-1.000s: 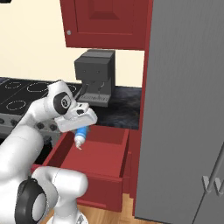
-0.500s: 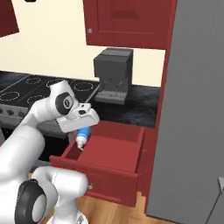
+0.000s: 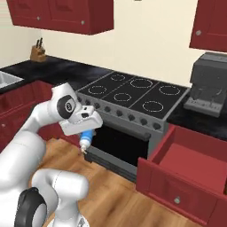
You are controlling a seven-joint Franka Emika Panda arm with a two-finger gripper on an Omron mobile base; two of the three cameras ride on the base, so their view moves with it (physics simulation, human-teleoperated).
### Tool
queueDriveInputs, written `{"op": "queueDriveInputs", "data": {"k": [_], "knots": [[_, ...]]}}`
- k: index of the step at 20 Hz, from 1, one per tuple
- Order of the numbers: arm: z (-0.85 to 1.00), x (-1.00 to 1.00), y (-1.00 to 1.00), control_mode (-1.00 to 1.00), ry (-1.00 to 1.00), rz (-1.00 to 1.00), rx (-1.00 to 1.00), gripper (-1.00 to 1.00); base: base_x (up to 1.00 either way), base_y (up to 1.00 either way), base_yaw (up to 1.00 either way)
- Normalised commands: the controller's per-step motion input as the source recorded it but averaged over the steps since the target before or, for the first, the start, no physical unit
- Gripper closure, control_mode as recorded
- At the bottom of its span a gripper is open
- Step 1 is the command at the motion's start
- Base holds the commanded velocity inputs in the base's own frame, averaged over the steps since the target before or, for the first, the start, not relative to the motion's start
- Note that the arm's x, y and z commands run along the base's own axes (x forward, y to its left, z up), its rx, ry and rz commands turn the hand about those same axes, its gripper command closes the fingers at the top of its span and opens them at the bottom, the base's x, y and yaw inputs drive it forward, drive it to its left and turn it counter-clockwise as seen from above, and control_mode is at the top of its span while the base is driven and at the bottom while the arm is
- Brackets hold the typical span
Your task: Restock the sink supplies by placing the sponge and soap dispenser on the counter and next to the sink. Make sure the soap dispenser is upright.
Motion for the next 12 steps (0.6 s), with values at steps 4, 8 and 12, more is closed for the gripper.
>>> {"op": "queueDriveInputs", "data": {"k": [4,8,12], "knots": [[0.0,0.0,0.0,1.0,0.0,0.0,0.0,1.0,-0.04,1.0,0.54],[0.0,0.0,0.0,1.0,0.0,0.0,0.0,1.0,0.18,0.79,0.57],[0.0,0.0,0.0,1.0,0.0,0.0,0.0,1.0,0.57,0.37,0.63]]}}
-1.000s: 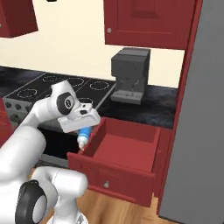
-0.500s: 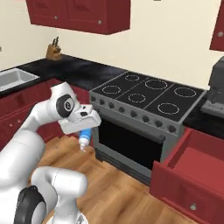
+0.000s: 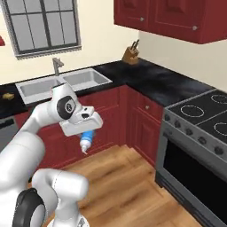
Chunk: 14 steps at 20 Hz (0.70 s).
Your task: Restock the sink supplies by placing the sponge and soap dispenser on the counter and next to the sink. Make sure the soap dispenser is upright.
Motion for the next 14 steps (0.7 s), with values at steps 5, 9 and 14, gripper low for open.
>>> {"op": "queueDriveInputs", "data": {"k": [5,9,14], "knots": [[0.0,0.0,0.0,1.0,0.0,0.0,0.0,1.0,0.77,0.03,0.7],[0.0,0.0,0.0,1.0,0.0,0.0,0.0,1.0,1.0,-0.15,0.69],[0.0,0.0,0.0,1.0,0.0,0.0,0.0,1.0,0.91,-0.13,0.65]]}}
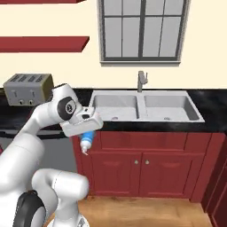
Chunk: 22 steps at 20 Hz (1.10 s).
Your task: Restock the sink supplies by placing the sponge and soap dispenser on the counter and next to the sink. Make sure the soap dispenser is upright.
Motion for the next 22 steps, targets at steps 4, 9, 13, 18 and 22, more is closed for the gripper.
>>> {"op": "queueDriveInputs", "data": {"k": [4,9,13,18,22], "knots": [[0.0,0.0,0.0,1.0,0.0,0.0,0.0,1.0,0.6,-0.01,0.6],[0.0,0.0,0.0,1.0,0.0,0.0,0.0,1.0,0.54,-0.14,0.52],[0.0,0.58,-0.34,-1.0,0.03,0.34,0.0,1.0,0.12,-0.13,0.11],[-0.2,1.0,-0.11,-1.0,0.3,0.45,-0.13,1.0,0.0,0.0,0.0],[-0.26,0.92,0.02,-1.0,0.47,0.4,-0.27,1.0,0.0,0.0,0.0]]}}
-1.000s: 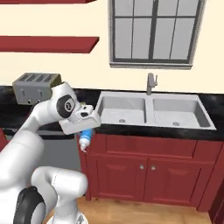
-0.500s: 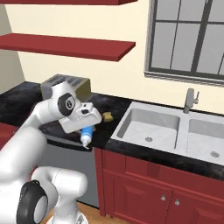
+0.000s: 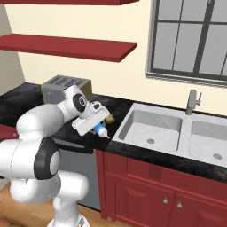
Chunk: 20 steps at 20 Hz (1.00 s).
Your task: Restock the sink supplies by placing the sponge and soap dispenser on the counter and next to the sink. Make sure the soap dispenser is upright.
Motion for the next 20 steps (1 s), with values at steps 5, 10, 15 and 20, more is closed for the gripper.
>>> {"op": "queueDriveInputs", "data": {"k": [5,10,15,20], "knots": [[-0.2,0.74,0.2,-1.0,0.48,0.31,-0.3,1.0,0.0,0.0,0.0],[-0.28,0.6,0.5,-1.0,0.46,0.16,-0.32,1.0,0.0,0.0,0.0],[-0.37,0.55,0.05,-1.0,0.17,0.1,-0.09,1.0,0.0,0.0,0.0],[-0.49,0.53,-0.2,-1.0,0.06,0.12,0.0,1.0,0.0,0.0,0.0]]}}
